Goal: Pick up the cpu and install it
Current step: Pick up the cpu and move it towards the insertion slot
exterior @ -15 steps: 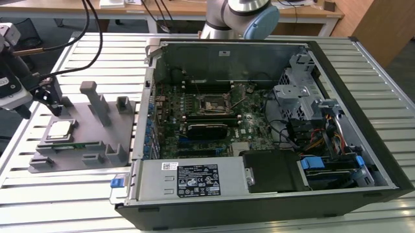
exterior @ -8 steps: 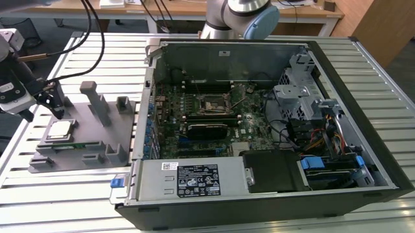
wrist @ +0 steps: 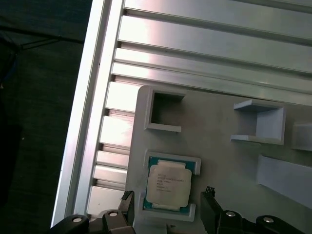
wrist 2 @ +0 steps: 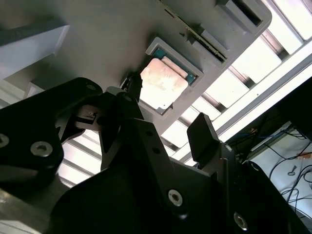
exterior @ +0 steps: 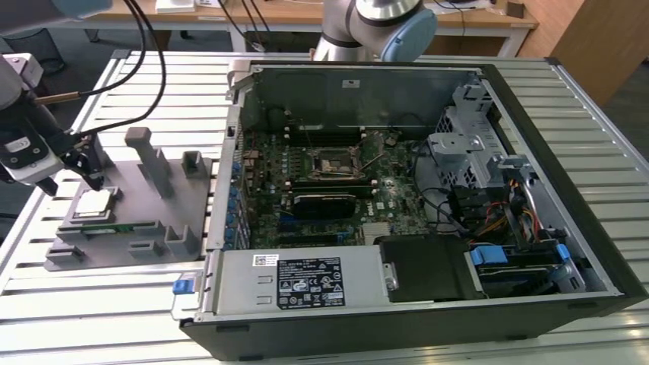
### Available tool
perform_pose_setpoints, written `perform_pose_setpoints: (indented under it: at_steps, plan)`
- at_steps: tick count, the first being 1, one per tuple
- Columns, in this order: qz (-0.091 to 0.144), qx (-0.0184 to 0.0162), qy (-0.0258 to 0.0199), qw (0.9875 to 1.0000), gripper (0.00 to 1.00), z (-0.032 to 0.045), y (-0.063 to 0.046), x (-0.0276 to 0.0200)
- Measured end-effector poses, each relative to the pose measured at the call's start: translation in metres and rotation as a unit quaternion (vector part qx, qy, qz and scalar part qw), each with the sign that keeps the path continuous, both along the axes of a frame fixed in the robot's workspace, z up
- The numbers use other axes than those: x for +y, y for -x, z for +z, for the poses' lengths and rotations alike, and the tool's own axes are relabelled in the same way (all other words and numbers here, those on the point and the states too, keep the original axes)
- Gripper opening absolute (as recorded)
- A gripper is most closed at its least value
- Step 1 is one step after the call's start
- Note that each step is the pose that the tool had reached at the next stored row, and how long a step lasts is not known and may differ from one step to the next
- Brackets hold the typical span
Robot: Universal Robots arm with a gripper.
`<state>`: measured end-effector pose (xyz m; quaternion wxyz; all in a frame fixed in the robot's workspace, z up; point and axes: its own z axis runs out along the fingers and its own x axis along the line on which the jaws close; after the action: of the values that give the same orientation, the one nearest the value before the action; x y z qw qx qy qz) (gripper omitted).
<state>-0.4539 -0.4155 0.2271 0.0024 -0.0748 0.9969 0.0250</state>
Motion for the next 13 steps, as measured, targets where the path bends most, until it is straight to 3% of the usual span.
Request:
perform_pose_setpoints:
  at_steps: [13]
  plan:
    - [0.006,0.0,0.0,1.0,0.65,-0.0095,0.0,0.0022]
